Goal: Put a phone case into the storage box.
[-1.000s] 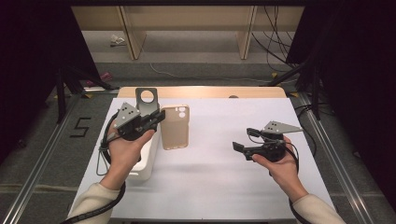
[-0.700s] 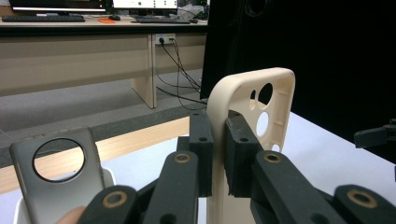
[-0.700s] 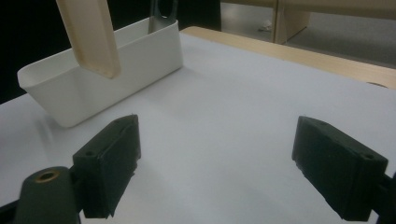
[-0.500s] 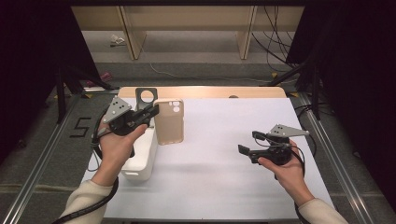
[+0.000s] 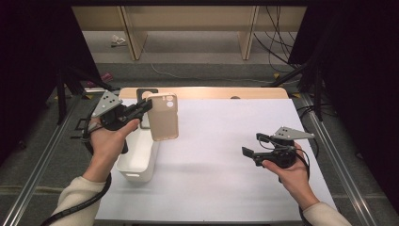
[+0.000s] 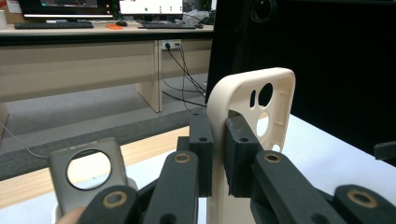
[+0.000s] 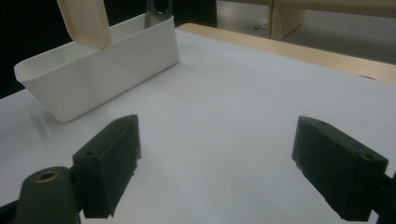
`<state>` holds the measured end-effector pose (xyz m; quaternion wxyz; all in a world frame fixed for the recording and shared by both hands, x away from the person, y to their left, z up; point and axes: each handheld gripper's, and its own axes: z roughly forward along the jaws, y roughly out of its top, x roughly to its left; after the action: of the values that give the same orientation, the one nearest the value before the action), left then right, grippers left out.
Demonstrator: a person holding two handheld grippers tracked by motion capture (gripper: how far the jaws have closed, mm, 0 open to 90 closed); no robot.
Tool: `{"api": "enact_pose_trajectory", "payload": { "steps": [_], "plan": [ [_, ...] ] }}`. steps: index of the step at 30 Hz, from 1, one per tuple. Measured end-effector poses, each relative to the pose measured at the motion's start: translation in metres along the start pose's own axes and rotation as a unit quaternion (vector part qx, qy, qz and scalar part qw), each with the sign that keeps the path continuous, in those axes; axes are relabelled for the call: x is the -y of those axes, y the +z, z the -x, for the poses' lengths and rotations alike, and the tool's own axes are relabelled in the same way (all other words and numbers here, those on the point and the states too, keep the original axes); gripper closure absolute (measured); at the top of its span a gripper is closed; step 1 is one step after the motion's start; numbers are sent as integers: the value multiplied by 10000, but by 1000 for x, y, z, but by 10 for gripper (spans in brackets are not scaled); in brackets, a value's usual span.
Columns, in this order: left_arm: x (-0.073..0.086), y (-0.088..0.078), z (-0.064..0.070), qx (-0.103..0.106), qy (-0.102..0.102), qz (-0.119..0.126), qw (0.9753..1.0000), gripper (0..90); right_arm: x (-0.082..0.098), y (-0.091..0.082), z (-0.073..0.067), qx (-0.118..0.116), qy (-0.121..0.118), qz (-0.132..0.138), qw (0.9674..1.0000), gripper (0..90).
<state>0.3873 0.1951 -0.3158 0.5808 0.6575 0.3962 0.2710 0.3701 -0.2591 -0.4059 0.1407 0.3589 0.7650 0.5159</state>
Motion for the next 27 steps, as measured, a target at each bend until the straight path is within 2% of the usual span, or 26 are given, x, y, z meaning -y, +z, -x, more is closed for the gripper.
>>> {"api": "enact_pose_trajectory", "payload": {
  "steps": [8,18,27],
  "plan": [
    [-3,-4,-11,-108,46,31,9999,828,0,-2,-1,0,0,8,10000,163],
    [-3,-8,-27,-197,-71,15,9998,828,1,-3,-1,34,26,6,10000,163],
    [-6,-12,-36,-236,-27,45,9997,829,2,-4,0,72,24,-4,10000,164]
  ]
}}
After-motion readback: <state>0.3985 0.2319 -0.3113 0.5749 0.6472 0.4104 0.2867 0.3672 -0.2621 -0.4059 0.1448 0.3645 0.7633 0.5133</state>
